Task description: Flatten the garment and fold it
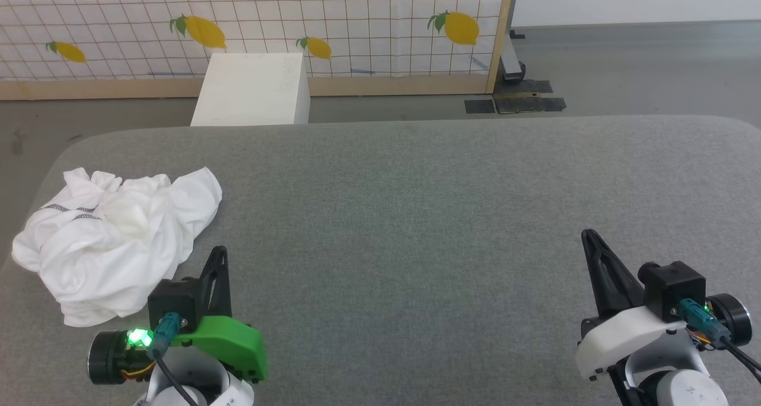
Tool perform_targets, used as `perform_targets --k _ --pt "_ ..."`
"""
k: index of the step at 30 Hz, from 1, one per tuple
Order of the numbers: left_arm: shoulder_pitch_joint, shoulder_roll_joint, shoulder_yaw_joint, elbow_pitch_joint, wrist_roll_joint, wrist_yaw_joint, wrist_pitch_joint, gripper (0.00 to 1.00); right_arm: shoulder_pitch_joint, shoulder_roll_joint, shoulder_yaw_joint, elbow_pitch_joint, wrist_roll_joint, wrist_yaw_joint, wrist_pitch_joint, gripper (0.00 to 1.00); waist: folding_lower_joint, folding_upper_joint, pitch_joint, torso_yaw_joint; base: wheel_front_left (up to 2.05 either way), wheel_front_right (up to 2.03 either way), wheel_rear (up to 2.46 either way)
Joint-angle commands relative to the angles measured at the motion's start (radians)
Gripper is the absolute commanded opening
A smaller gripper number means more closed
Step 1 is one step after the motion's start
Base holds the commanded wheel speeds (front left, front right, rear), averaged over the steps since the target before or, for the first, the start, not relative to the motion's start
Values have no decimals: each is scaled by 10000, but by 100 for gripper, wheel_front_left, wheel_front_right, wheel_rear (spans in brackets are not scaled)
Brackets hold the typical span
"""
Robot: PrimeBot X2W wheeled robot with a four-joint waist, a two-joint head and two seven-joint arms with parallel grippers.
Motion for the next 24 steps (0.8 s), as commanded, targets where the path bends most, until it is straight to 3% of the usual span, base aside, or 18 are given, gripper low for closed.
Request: perform_targets --k 1,24 --pt "110 -42 32 -22 128 -9 14 0 155 13 16 -53 -64 -15 1 0 0 91 0 0 0 0 0" --pt "110 -42 32 -22 128 -9 14 0 155 13 16 -53 -64 -15 1 0 0 91 0 0 0 0 0"
